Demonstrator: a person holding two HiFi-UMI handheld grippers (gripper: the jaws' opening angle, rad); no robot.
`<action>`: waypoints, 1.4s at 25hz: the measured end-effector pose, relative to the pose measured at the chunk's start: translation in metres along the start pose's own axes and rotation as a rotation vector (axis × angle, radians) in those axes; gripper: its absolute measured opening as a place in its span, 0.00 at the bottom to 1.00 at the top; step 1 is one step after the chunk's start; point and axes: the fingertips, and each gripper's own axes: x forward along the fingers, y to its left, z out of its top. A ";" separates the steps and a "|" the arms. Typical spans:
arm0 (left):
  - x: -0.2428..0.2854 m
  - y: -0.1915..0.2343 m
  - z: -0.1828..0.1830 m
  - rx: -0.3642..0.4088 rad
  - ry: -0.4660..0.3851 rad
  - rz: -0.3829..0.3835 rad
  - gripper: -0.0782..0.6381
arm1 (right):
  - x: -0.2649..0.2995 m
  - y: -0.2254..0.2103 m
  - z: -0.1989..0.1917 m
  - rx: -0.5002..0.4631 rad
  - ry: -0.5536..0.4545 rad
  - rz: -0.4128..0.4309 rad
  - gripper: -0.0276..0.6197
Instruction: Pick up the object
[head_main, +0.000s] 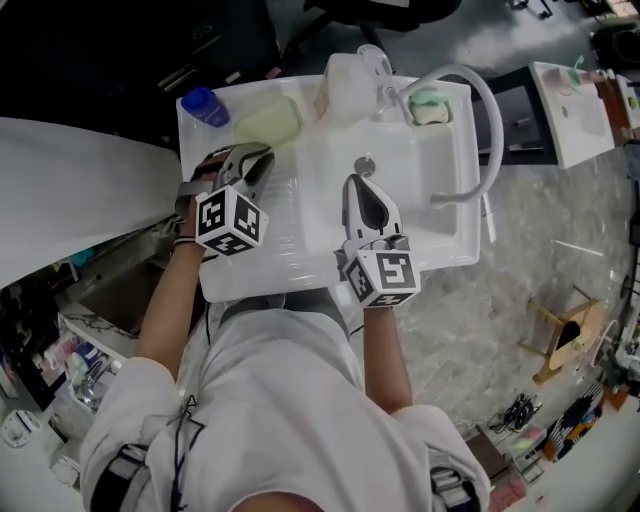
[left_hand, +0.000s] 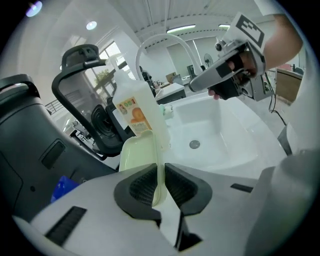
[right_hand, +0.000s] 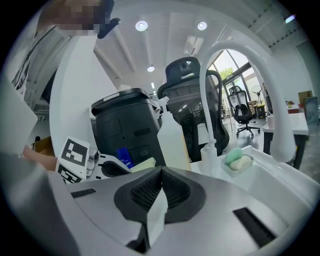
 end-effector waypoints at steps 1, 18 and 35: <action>-0.008 -0.001 0.003 -0.005 -0.013 0.010 0.20 | -0.006 0.004 0.001 -0.003 -0.009 -0.003 0.05; -0.186 0.011 0.037 -0.152 -0.271 0.227 0.19 | -0.102 0.060 0.053 -0.074 -0.170 -0.050 0.05; -0.320 0.050 -0.002 -0.411 -0.463 0.486 0.19 | -0.128 0.116 0.093 -0.160 -0.266 -0.009 0.05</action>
